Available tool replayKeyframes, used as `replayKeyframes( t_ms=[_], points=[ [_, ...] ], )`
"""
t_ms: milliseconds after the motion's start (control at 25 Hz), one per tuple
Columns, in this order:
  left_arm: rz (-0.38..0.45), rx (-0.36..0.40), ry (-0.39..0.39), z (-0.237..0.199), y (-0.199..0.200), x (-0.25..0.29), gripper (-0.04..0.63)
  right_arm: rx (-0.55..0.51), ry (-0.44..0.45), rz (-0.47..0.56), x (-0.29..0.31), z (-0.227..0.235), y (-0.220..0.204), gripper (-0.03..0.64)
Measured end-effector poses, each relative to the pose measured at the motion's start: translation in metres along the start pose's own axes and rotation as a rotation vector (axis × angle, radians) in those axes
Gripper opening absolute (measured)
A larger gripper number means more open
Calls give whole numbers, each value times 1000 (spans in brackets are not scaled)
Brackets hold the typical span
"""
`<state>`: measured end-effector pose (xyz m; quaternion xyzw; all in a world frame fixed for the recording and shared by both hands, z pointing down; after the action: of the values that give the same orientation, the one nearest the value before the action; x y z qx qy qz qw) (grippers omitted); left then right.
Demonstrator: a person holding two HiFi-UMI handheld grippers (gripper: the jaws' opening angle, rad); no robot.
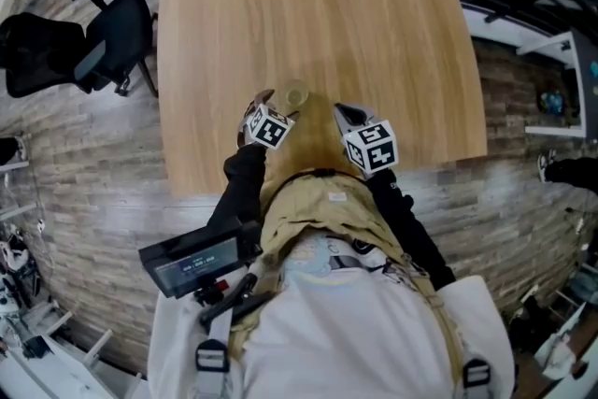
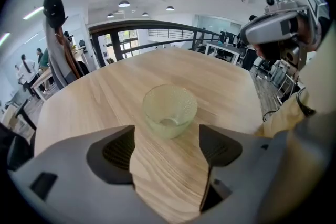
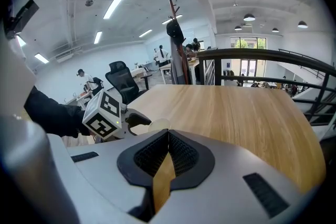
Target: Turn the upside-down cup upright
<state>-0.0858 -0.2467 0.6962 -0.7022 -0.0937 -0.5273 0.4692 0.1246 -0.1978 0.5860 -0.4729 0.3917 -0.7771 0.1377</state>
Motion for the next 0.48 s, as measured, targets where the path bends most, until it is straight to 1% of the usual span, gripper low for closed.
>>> replayKeyframes(
  t_ms=[120,160,240,320,360,440,480],
  points=[
    [39,-64,48,5,-10,-19,380,-13,6,16,-4,-5,0,21],
    [59,-82,70,6,-11,-27,370,-18,9,24,-5,-7,1,21],
    [107,-112,124,6,-10,-45,326,-35,12,42,-8,-12,4,21],
    [162,-129,190,6,-6,-63,236,-57,15,66,-13,-18,8,21],
    [189,-131,220,6,-4,-72,206,-69,17,81,-16,-22,11,21],
    [238,-129,271,7,3,-89,115,-93,20,113,-21,-28,19,21],
    [260,-130,294,7,7,-98,83,-105,21,128,-25,-31,24,21]
  ],
)
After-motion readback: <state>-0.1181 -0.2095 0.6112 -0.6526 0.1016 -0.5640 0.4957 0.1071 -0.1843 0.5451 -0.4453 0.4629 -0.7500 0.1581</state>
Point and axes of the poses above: the fingertips, and each gripper's own axes: x forward along the fingers, z to its right, y out of its top, the point moved 10 cm from there along -x, backward along the fingers, and after that the axes turned 3 degrees about x, right-handed, at the moved point
